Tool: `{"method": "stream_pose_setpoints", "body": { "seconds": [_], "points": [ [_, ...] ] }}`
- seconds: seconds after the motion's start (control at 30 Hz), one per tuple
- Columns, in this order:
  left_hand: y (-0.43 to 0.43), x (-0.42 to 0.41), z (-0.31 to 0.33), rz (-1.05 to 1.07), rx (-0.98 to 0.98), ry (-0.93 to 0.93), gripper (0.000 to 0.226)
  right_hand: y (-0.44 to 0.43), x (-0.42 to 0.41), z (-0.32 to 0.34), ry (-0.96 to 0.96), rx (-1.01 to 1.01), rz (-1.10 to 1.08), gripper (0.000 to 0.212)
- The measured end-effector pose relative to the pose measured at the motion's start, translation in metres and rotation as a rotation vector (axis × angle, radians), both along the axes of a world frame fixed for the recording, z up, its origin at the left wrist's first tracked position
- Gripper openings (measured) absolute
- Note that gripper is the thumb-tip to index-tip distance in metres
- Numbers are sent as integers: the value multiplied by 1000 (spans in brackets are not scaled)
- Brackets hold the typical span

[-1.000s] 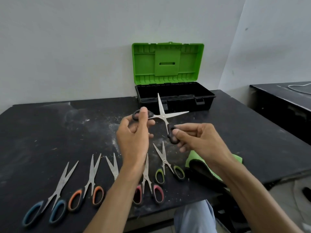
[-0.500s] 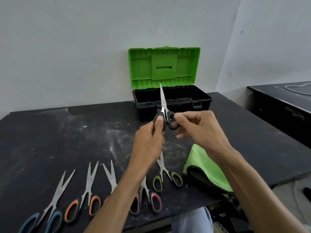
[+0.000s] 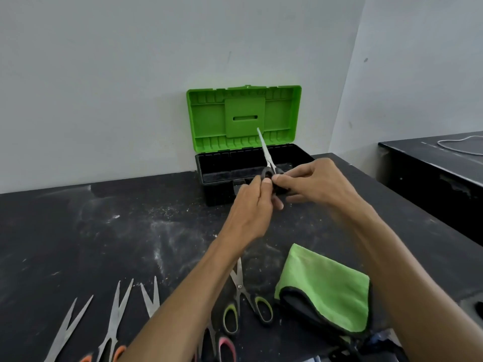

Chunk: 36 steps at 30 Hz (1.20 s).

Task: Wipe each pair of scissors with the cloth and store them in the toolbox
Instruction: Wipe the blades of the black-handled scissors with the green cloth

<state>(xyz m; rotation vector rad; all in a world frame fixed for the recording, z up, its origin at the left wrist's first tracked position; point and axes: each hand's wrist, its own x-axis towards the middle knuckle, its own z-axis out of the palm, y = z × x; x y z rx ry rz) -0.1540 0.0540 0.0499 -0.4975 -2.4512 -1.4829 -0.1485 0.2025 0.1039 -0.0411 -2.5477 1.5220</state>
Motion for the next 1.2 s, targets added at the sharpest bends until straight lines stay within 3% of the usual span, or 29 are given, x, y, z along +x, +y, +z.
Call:
{"method": "stream_pose_setpoints", "body": {
  "seconds": [0.13,0.2,0.33,0.47,0.6,0.8,1.0,1.2],
  "points": [
    [16,-41,-9,-33,-4,-50,48,7,-33,2,-25,182,-75,13],
    [17,-59,-11,1,-82,14,51,11,-56,1,-26,254,-109,16],
    [1,-103,-13,202,-437,176,50,24,-111,-9,-80,441,-185,37],
    [-26,-149,-31,299,-735,69,62,37,-158,-18,-150,573,-297,50],
    [-38,-172,-49,312,-885,65,69,46,-196,-18,-180,660,-319,47],
    [-36,-174,-56,418,-949,233,69,41,-234,-30,-339,863,-292,63],
    [-33,-173,-58,455,-952,241,69,35,-248,-50,-440,1043,-301,51],
    [-34,-173,-60,466,-940,262,68,35,-252,-52,-423,1082,-287,31]
  ]
}}
